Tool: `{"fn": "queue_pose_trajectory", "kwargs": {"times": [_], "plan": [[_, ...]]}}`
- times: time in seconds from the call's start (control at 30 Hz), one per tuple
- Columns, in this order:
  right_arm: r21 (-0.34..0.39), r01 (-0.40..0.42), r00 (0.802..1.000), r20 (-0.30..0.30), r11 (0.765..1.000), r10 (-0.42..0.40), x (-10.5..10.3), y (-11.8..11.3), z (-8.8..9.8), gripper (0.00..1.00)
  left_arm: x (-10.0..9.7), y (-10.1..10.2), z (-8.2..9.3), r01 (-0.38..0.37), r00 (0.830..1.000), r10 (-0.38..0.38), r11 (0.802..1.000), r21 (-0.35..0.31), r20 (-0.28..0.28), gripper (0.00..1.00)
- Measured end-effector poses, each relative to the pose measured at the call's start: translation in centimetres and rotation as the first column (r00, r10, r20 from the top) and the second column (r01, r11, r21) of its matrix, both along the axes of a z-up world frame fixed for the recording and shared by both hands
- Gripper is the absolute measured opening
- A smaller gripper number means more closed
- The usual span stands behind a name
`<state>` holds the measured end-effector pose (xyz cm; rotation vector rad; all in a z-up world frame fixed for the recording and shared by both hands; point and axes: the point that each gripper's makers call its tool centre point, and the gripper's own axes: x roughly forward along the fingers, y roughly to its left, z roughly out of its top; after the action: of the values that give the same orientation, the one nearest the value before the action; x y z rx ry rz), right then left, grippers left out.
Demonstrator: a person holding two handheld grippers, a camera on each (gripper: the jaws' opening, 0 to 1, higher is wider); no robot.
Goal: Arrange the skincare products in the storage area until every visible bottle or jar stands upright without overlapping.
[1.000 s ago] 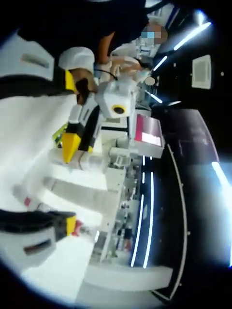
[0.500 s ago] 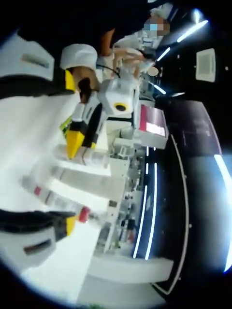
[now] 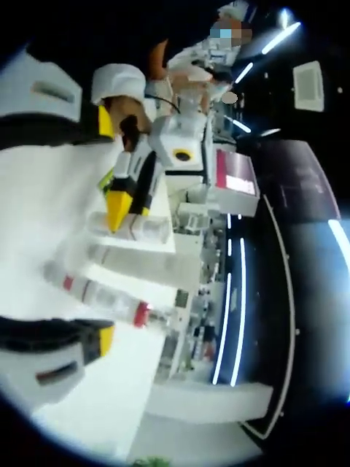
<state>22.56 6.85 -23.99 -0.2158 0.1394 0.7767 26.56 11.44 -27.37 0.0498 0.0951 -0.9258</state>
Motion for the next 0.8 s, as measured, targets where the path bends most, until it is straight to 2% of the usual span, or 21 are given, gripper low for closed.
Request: {"fn": "queue_pose_trajectory", "kwargs": {"times": [0.4, 0.8], "plan": [[-0.020, 0.005, 0.993, -0.116, 1.000, -0.007, 0.7, -0.4, -3.3, 1.00, 0.2, -0.4, -0.5, 0.000, 1.000, 0.000, 1.000, 0.011, -0.002, 0.23], [-0.016, -0.017, 0.987, -0.161, 1.000, 0.014, 0.2, 0.1, -4.2, 1.00, 1.1, -0.6, -0.9, 0.018, 1.000, -0.018, 1.000, 0.025, -0.006, 0.23]]}}
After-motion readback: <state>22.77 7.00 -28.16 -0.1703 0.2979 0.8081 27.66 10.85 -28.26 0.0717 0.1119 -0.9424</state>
